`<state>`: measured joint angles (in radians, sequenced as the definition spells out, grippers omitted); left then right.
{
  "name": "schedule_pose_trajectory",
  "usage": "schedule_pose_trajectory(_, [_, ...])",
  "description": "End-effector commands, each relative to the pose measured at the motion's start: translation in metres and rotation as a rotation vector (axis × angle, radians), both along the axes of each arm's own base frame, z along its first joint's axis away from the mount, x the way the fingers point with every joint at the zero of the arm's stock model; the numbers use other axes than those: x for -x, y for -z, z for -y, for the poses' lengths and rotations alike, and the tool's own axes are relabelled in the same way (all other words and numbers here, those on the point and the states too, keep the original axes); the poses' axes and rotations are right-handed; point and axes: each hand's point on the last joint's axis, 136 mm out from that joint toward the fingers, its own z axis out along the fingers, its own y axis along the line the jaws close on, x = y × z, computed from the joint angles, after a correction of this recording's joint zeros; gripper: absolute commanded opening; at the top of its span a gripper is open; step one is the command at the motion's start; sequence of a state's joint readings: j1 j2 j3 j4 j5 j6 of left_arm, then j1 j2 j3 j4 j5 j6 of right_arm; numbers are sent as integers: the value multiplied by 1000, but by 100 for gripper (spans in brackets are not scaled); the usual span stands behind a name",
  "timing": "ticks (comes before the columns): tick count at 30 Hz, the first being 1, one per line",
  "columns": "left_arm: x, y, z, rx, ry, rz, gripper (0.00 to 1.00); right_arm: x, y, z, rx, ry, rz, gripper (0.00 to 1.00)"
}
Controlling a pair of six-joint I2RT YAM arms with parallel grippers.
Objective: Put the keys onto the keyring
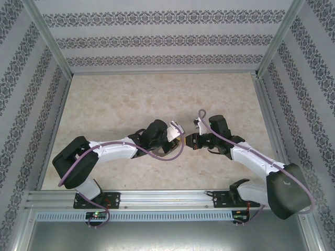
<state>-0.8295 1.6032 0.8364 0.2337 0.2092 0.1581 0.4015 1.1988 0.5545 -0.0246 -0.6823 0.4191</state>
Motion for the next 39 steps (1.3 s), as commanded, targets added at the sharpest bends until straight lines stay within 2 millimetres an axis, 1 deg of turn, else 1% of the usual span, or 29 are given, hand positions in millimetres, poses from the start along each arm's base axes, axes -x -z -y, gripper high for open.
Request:
schedule_pose_trajectory(1, [-5,-26,6,63,27,69,0,-9,-13,-6,-19,-18,51,0])
schedule_pose_trajectory(10, [-4,-25,6,61,31,67,0,-17,-10,-3,-14,-4,48,0])
schedule_pose_trajectory(20, [-5,-24,6,57,23,60,0,-14,-12,9,-47,26,35,0])
schedule_pose_trajectory(26, [-7,-23,6,47,18,53,0,-14,-16,17,-100,25,20,0])
schedule_pose_trajectory(32, [-7,-25,7,53,14,56,0,-18,-25,18,-152,27,-1,0])
schedule_pose_trajectory(39, [-9,-27,8,54,12,60,0,-26,-26,21,-191,76,-87,0])
